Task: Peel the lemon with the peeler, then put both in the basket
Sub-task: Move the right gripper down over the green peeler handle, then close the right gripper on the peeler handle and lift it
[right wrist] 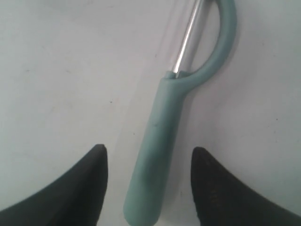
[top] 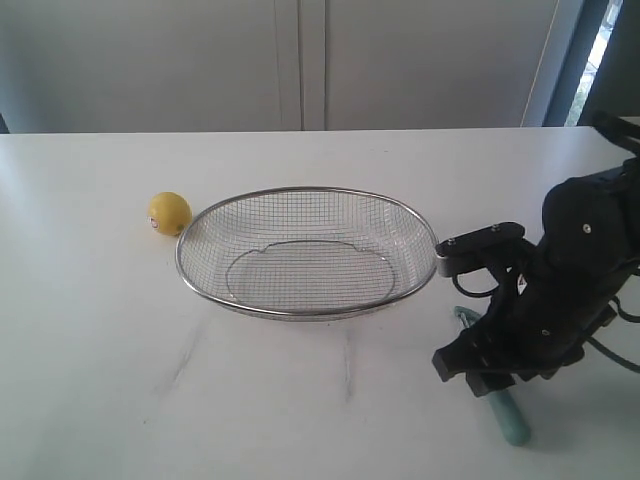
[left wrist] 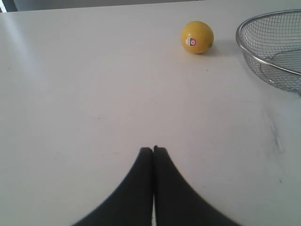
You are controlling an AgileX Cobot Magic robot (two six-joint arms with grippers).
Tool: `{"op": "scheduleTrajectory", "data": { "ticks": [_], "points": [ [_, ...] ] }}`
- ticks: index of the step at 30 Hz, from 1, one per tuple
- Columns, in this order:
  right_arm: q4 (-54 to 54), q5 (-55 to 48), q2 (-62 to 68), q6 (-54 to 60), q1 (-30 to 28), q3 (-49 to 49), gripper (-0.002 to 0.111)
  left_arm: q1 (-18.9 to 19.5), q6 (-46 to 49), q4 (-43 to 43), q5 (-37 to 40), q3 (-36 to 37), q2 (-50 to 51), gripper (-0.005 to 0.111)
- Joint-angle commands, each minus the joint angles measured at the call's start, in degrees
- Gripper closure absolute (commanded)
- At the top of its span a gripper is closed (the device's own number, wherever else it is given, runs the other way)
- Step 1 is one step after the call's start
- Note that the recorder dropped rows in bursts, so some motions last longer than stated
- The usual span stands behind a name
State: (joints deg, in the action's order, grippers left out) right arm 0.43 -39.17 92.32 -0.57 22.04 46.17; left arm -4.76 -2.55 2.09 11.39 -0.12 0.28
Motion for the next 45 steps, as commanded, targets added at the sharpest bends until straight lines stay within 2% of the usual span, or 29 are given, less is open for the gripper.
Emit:
{"op": "scheduleTrajectory", "data": {
  "ticks": [1,16,25,30,37,45],
  "points": [
    [-0.43,1.01,1.71,0.57,0.13,-0.24,0.057,0.08,0.02,0.42,-0.19,0.12,-0.28,0.107],
    [-1.26,2.02,6.84,0.57,0.13,-0.24,0.059,0.08,0.02,0.42,-0.19,0.12,-0.28,0.107],
    [-1.15,2.02,7.24,-0.19,0.13,-0.24,0.091,0.08,0.02,0.42,-0.19,0.12,-0.28,0.107],
    [-1.26,1.48,7.12,-4.85,0.13,-0.24,0.108,0.08,0.02,0.42,-0.19,0.12,-0.28,0.107],
    [-1.37,0.43,1.64,-5.16,0.13,-0.24,0.108,0.08,0.02,0.42,-0.19,0.12,-0.28,0.107],
    [-2.93,-4.97,-15.44,-5.16,0.13,-0.24,0.108,0.08,0.02,0.42,-0.19,0.12,-0.28,0.107]
  ]
}}
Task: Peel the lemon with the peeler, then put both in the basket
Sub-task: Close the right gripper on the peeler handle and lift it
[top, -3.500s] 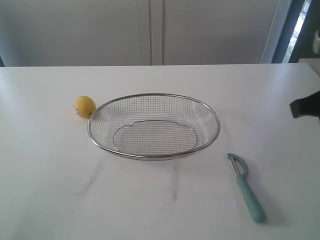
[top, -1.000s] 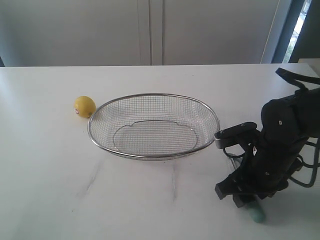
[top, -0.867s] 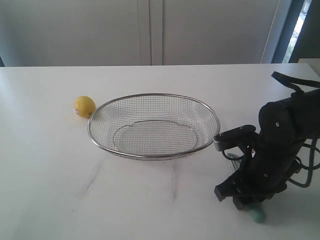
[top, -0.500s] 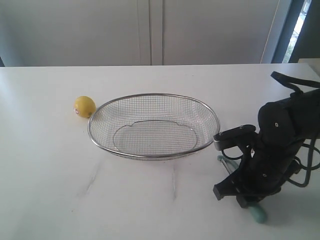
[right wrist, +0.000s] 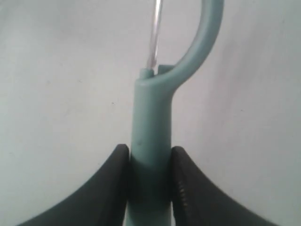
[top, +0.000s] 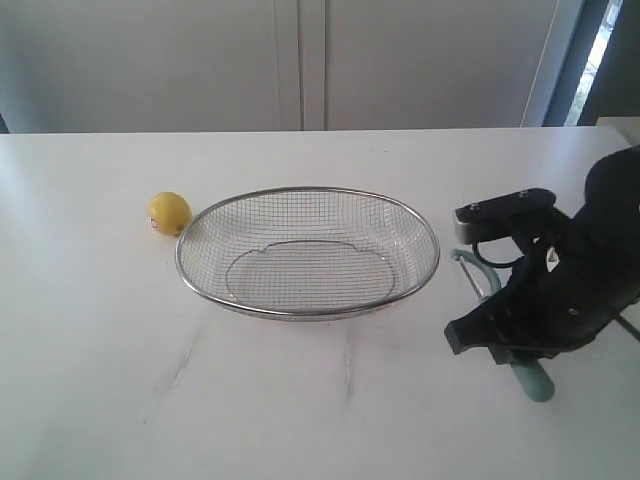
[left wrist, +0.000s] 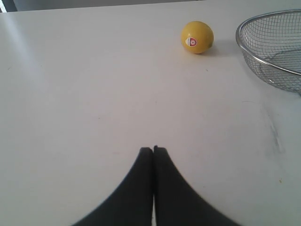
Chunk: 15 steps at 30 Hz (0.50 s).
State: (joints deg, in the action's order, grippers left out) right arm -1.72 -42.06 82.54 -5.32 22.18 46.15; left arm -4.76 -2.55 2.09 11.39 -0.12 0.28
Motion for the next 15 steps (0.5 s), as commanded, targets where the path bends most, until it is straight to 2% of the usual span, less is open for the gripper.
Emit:
{"op": "scheduleTrajectory", "data": {
  "ticks": [1,9,15],
  "points": [
    [-0.77,-2.55,-6.89,-0.41,-0.02,-0.22,0.108,0.08,0.02,0.42,-0.19,0.12,-0.28,0.107],
    [-0.63,-2.16,-12.68,-0.41,-0.02,-0.22,0.108,0.08,0.02,0.42,-0.19,0.12,-0.28,0.107],
    [4.18,0.18,-12.93,-0.52,0.09,-0.22,0.108,0.08,0.02,0.42,-0.19,0.12,-0.28,0.107]
  ]
}}
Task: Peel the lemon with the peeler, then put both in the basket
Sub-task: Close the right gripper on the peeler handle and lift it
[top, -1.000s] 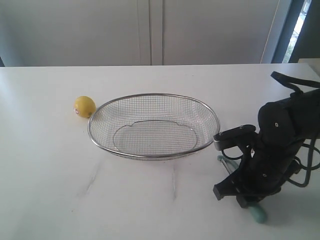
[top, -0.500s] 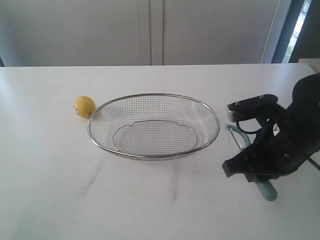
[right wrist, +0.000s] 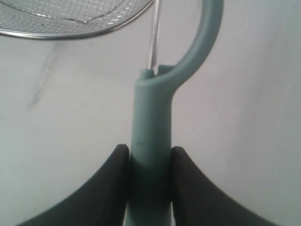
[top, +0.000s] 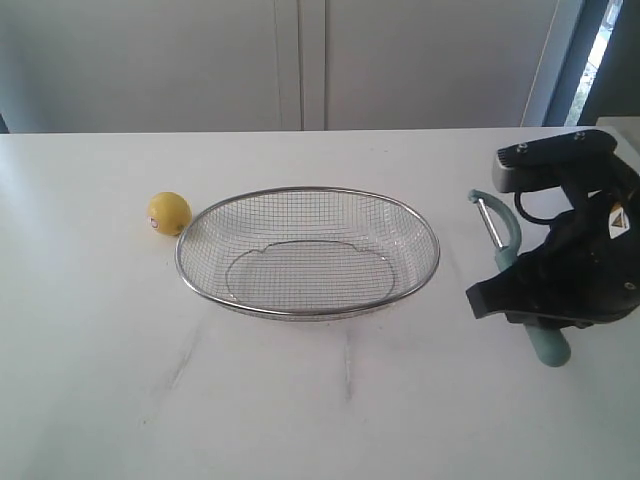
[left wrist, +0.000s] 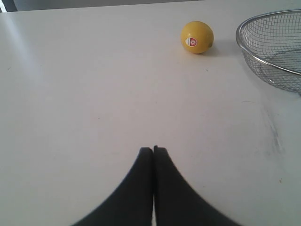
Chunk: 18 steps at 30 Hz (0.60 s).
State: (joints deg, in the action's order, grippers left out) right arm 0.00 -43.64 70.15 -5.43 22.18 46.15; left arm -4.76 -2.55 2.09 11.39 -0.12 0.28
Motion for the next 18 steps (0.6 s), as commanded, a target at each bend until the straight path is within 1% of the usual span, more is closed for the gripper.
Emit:
{"op": "scheduleTrajectory", "data": {
  "ticks": [1,9,18],
  "points": [
    [3.52,1.75,-0.55,-0.42,0.09,-0.22,0.108,0.08,0.02,0.42,-0.19,0.12,-0.28,0.107],
    [5.30,0.82,-0.81,-0.42,0.09,-0.22,0.108,0.08,0.02,0.42,-0.19,0.12,-0.28,0.107],
    [5.51,2.20,-6.22,0.69,0.09,-0.22,0.108,0.08,0.02,0.42,-0.19,0.12,-0.28,0.107]
  ]
}}
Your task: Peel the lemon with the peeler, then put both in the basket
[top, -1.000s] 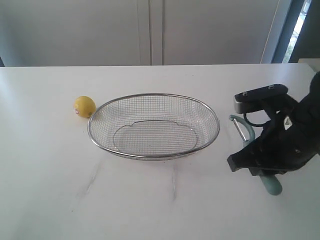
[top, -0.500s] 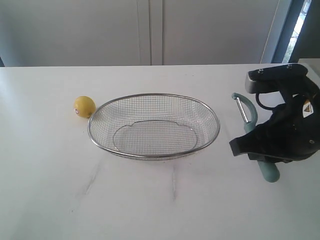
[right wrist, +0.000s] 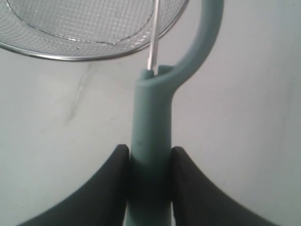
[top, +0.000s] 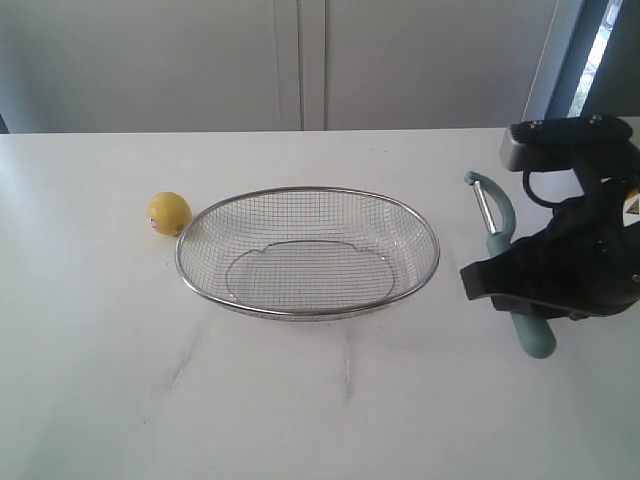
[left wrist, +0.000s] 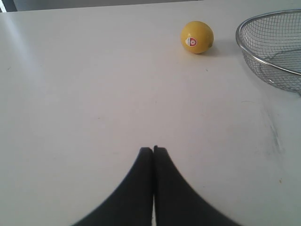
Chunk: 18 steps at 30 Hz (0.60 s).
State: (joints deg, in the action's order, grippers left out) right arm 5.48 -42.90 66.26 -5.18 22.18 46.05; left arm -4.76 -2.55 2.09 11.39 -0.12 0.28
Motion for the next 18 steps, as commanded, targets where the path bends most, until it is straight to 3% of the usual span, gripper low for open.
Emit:
{"op": "scheduleTrajectory", "data": {
  "ticks": [1,18],
  "points": [
    [0.03,1.73,-2.61,0.44,0.09,-0.12,0.108,0.08,0.02,0.42,-0.19,0.12,-0.28,0.107],
    [7.54,2.82,-5.52,4.08,0.09,0.02,0.108,0.08,0.02,0.42,-0.19,0.12,-0.28,0.107]
  ]
}}
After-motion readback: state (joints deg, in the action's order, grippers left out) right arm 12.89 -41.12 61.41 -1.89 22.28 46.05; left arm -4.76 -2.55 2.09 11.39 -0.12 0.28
